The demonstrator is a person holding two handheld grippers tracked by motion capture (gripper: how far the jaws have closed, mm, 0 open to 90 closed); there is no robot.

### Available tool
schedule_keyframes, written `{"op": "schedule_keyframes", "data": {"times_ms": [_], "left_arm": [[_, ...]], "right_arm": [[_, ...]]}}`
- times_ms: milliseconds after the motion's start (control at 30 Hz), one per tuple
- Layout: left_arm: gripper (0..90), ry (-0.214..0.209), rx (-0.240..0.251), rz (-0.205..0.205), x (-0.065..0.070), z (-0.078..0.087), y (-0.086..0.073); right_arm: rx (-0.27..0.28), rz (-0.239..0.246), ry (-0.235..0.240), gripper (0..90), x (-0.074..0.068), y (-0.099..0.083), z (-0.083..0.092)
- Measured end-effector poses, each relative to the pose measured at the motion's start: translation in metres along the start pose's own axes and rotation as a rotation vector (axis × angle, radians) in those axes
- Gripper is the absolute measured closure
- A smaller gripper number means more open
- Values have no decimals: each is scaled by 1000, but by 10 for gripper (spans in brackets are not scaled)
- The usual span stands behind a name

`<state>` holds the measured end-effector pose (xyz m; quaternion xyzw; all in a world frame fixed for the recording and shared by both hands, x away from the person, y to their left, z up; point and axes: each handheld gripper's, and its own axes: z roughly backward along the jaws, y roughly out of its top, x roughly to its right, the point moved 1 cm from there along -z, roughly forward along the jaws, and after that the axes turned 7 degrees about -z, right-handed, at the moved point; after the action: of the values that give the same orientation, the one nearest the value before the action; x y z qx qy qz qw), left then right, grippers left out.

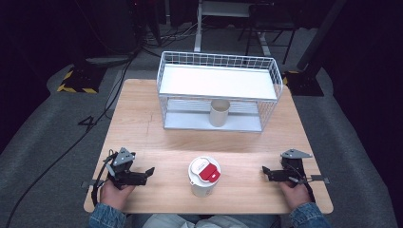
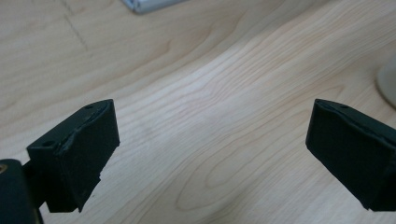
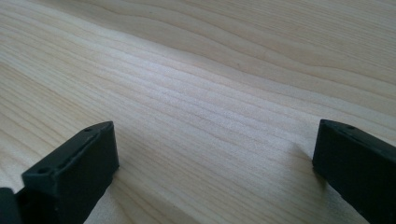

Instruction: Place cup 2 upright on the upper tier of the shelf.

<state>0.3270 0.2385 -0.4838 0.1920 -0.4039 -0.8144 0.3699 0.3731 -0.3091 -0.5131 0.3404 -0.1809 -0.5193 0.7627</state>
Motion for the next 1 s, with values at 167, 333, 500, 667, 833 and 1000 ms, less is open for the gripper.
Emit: {"op": "schedule_keyframes", "data": {"times_ms": [167,333,500,667,833,1000], "left_arm": [[33,-37,79,-33,15,9,9],[21,-120,116,-21,25,16,16],[21,-165,133,-53,45,23,25],[20,-193,131,-84,57,23,27],[21,-225,149,-91,69,23,29],[26,-248,180,-99,77,23,32]], "right_arm": [[0,0,0,3,0,0,0],[0,0,0,3,0,0,0],[0,0,1,3,0,0,0],[0,0,0,3,0,0,0],[-1,4,2,3,0,0,0],[-1,5,6,3,0,0,0]]}}
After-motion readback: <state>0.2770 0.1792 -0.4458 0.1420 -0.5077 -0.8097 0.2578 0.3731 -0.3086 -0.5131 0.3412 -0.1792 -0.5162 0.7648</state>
